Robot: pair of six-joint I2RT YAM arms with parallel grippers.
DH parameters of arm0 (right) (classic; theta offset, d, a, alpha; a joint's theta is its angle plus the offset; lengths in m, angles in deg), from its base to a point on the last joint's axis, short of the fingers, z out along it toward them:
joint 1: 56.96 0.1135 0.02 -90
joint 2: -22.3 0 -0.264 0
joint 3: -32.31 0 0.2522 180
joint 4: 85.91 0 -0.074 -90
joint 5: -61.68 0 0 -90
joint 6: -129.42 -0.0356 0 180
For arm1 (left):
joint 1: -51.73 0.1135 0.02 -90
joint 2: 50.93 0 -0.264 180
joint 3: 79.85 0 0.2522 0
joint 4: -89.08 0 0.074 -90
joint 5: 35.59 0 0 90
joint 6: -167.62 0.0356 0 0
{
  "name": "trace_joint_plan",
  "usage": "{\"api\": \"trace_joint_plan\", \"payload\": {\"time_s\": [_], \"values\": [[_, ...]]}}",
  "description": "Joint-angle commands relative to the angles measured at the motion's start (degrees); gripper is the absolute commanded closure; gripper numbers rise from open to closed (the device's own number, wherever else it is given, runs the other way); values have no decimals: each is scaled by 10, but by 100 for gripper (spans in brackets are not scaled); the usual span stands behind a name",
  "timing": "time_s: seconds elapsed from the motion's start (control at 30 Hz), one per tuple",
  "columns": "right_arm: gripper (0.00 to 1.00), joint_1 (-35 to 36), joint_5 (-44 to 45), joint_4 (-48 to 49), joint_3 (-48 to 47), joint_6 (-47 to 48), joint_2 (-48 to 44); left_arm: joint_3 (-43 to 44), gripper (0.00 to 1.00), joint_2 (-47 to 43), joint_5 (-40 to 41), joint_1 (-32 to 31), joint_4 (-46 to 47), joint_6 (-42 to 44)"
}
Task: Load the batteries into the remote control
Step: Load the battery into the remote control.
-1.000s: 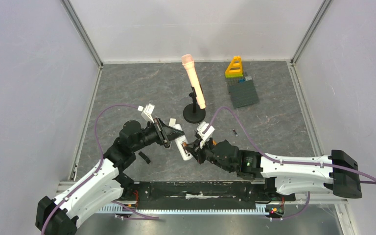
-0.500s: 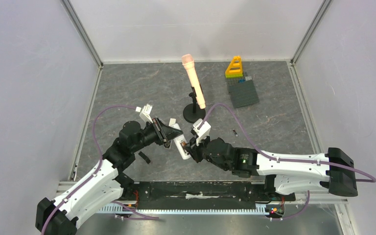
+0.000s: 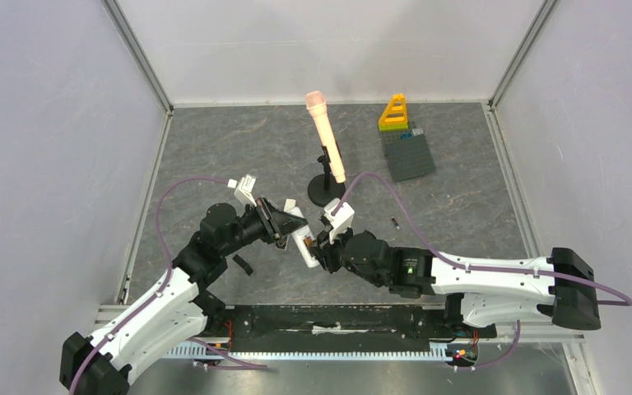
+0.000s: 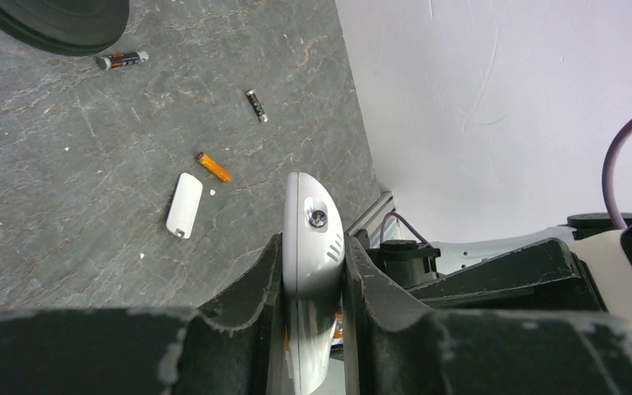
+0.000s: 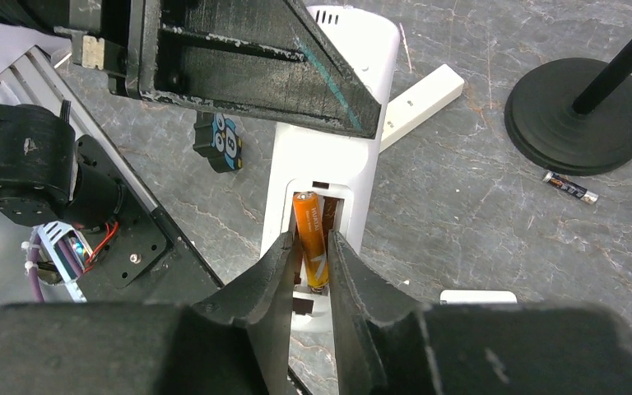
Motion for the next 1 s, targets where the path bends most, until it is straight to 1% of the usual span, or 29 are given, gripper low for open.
{"api": "trace_joint_plan", "payload": {"time_s": [0.0,0.1,0.2,0.3,0.53,0.73,0.87,0.9,0.93,0.97], "values": [[76,2,31,-14,-26,-8,-1,11,98,-4,-11,1,44,-23],[78,2,47,-40,-40,-14,7,10,98,-3,-12,2,44,-23],[79,2,45,-42,-41,-17,12,9,98,-2,-12,2,45,-22],[78,2,40,-39,-40,-19,11,10,98,0,-13,1,45,-21],[64,1,41,-35,-40,-23,-14,8,98,4,-12,1,45,-20],[57,2,30,-33,-41,-35,-40,6,98,8,-9,2,45,-18],[46,1,20,-45,-49,-55,-61,7,98,9,-6,2,44,-15],[43,1,27,-53,-52,-72,-68,8,98,8,-4,1,44,-14],[38,0,40,-64,-53,-96,-76,8,98,8,-3,2,43,-13],[31,-2,47,-74,-51,-128,-86,8,98,8,-2,1,44,-11]]}}
